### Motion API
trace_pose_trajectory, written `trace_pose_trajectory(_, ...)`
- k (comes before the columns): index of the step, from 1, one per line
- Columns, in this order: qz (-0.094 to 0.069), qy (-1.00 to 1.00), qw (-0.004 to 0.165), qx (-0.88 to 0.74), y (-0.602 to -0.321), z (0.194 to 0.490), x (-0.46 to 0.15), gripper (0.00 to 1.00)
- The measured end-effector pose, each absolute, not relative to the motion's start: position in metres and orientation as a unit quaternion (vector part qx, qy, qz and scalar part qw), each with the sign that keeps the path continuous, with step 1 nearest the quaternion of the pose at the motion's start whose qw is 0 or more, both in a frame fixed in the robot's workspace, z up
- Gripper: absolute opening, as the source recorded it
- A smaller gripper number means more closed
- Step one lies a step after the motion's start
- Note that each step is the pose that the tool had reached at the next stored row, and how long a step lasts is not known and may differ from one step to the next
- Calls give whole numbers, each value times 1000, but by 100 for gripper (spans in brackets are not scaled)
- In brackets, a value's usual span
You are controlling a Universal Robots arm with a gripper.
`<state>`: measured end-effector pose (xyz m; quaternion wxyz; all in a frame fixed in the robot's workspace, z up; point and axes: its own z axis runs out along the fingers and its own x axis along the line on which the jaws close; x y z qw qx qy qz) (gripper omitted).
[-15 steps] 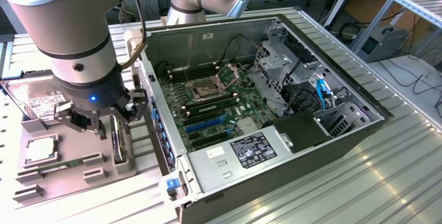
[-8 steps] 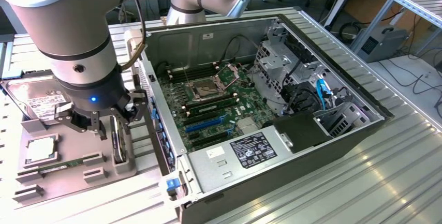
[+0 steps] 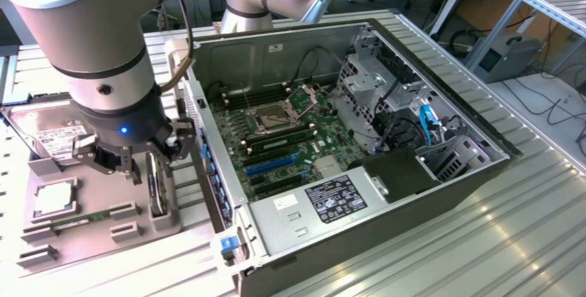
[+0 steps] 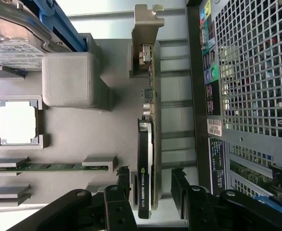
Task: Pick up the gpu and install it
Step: 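Pick up the gpu and move the gpu toward the slot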
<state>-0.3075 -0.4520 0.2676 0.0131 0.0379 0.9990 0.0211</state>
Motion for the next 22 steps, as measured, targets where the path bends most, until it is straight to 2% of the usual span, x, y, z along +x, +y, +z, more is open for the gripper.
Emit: trace_pose_trajectory(22,21,999,13,38,-440,260,-307,48)
